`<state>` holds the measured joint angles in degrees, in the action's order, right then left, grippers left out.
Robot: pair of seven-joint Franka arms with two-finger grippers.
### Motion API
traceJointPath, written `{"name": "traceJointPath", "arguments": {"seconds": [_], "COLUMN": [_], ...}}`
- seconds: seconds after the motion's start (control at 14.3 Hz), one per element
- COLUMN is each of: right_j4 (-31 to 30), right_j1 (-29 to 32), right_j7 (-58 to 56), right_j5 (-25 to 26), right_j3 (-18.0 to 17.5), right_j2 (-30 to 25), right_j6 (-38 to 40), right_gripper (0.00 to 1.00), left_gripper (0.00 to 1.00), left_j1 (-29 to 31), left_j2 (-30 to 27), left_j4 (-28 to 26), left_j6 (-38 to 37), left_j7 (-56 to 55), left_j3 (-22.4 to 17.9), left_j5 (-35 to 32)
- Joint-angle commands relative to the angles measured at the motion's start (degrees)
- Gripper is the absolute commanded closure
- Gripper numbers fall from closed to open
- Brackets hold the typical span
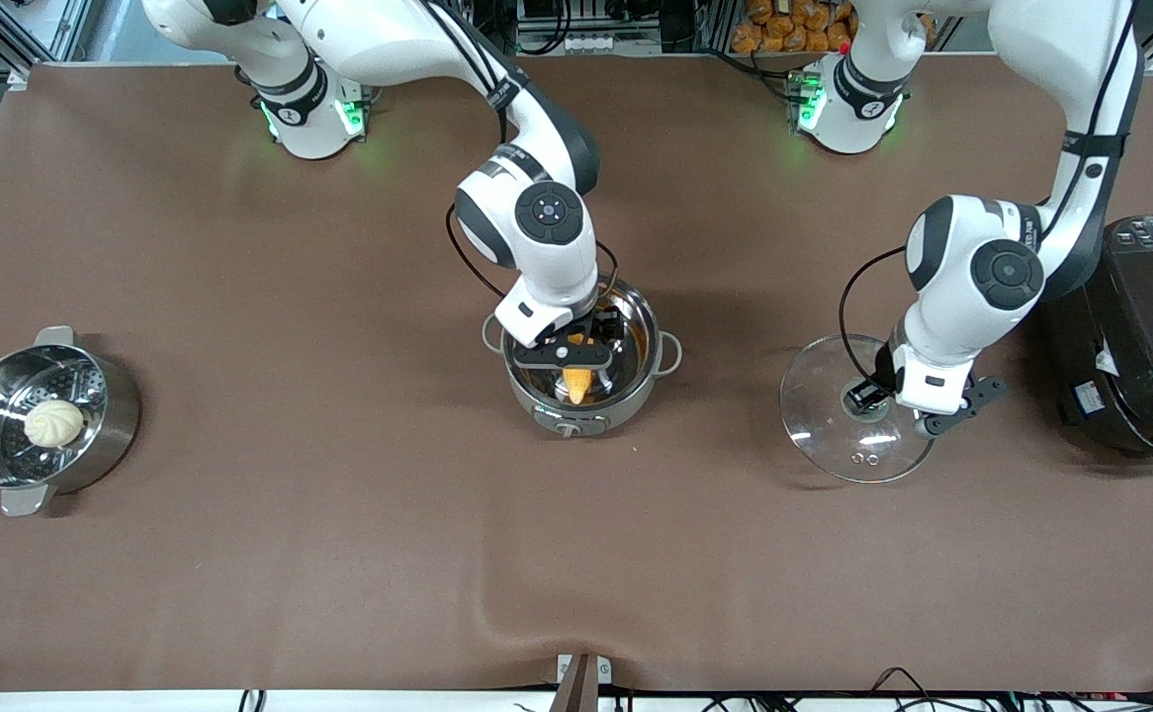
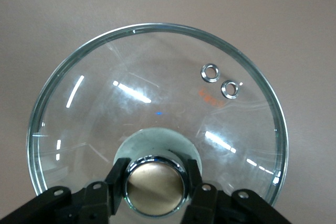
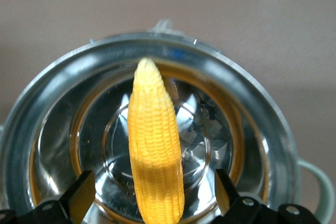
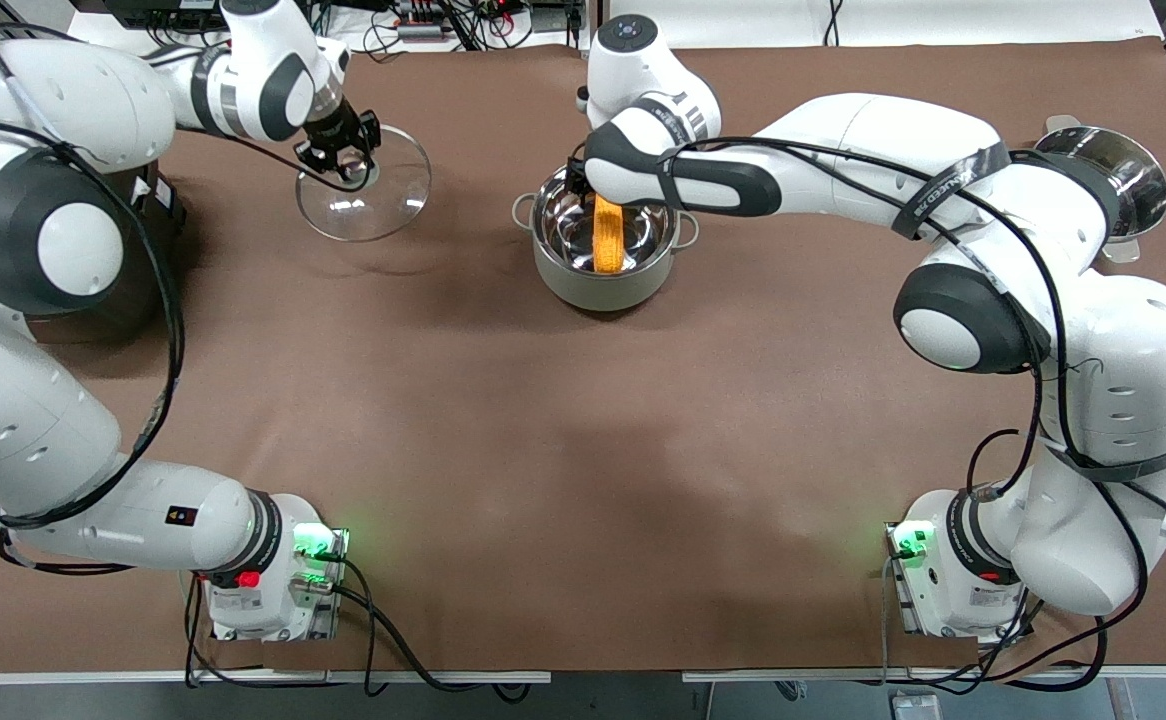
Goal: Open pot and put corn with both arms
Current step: 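Release the corn into the pot and raise the right gripper away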
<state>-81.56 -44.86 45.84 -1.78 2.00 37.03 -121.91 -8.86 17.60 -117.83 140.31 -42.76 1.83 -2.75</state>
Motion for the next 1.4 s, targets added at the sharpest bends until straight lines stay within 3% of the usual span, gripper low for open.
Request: {"name": "traceJointPath", "arguments": {"seconds": [0.0,0.49,0.63,0.7,0.77,1.05,1.33], "right_j4": [-0.6,-0.9,-1.0,-1.1,-1.2,-1.1,-1.1], "right_j1": [7.7,27.6,32.8,35.4,37.9,44.1,47.8], "right_j7": [-3.6,-26.7,-31.9,-36.2,-38.8,-43.5,-51.5], "right_j5": [-1.0,-0.7,-0.3,-0.2,-0.2,-0.2,0.5], "right_j3": [-0.7,-0.4,-0.4,-0.4,-0.4,-0.4,-0.4], "right_j2": [-6.6,-19.3,-22.9,-25.1,-26.7,-31.2,-32.1], "right_j6": [7.4,22.8,26.7,28.6,30.0,35.2,36.4], "right_gripper": [0.00,0.00,0.00,0.00,0.00,0.00,0.00], "left_gripper": [1.00,1.00,0.80,0.12,0.00,0.00,0.00], "left_j1": [1.3,1.5,1.7,2.0,1.3,1.7,2.3], "left_j2": [2.3,6.7,6.8,6.7,6.7,3.2,-7.1], "left_j4": [0.2,0.7,0.7,0.4,0.4,0.6,1.3], "left_j6": [2.9,5.5,5.5,5.4,5.4,2.5,-5.5], "left_j7": [0.6,0.6,0.1,0.3,0.0,-0.4,2.8], "left_j3": [0.0,0.0,0.1,0.1,0.0,0.1,0.1], "left_j5": [-0.3,-0.3,-0.2,-0.2,-0.2,-0.2,-0.3]}}
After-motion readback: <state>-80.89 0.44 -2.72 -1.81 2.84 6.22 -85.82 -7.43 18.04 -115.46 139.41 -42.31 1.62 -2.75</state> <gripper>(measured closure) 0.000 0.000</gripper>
